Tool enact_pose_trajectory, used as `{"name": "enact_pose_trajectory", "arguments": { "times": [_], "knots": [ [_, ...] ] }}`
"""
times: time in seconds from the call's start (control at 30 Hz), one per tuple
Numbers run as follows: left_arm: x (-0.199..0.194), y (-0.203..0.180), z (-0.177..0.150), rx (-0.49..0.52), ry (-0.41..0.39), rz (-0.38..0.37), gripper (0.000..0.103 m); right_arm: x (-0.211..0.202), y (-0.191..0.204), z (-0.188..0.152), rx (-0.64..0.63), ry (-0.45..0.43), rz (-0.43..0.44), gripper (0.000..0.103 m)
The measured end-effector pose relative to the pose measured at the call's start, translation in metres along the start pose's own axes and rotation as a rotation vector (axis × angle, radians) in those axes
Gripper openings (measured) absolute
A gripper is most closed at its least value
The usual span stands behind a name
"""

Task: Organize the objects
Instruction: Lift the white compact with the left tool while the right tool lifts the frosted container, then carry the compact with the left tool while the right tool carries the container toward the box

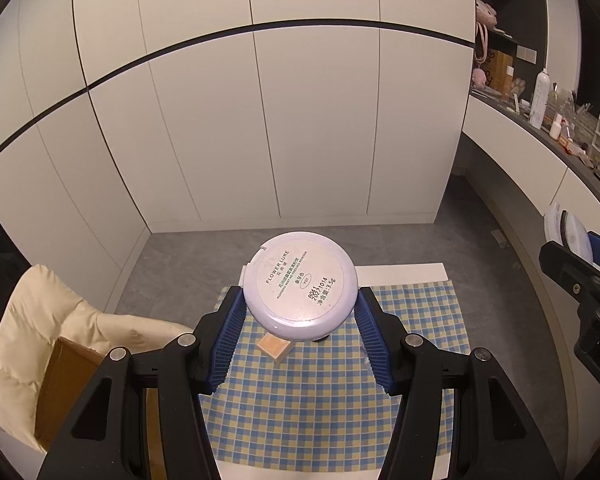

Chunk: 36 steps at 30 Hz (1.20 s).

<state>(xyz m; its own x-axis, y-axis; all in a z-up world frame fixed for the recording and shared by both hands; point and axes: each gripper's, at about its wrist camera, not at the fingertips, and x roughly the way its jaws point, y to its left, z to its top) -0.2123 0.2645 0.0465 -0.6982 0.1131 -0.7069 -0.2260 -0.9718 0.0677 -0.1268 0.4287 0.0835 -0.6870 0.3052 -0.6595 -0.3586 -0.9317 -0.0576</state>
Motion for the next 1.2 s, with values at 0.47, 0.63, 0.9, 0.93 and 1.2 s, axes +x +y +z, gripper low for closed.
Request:
{"name": "enact_pose_trajectory", "arguments": {
  "times": [0.47, 0.63, 0.9, 0.93, 1.2],
  "knots": [
    [-0.009, -0.006, -0.016, 0.013, 0.043, -0.015, 0.056, -0.001, -0.009, -0.016, 0.028, 0.025, 0.034, 0.062],
    [-0.022, -0.005, -0.025, 0.030, 0.024, 0.017, 0.056, -0.005, -0.009, -0.026, 0.025, 0.038, 0.032, 0.062],
    [-0.044, -0.002, -0.051, 0.019, 0.021, 0.027, 0.056, -0.030, -0.004, -0.046, -0.014, 0.018, 0.008, 0.062],
    [-0.047, -0.002, -0.054, 0.020, 0.019, 0.025, 0.056, -0.033, -0.004, -0.048, -0.016, 0.017, 0.007, 0.062],
    [-0.084, -0.002, -0.080, 0.033, -0.030, 0.034, 0.056, -0.063, -0.006, -0.075, 0.006, 0.009, 0.036, 0.062]
  ]
}}
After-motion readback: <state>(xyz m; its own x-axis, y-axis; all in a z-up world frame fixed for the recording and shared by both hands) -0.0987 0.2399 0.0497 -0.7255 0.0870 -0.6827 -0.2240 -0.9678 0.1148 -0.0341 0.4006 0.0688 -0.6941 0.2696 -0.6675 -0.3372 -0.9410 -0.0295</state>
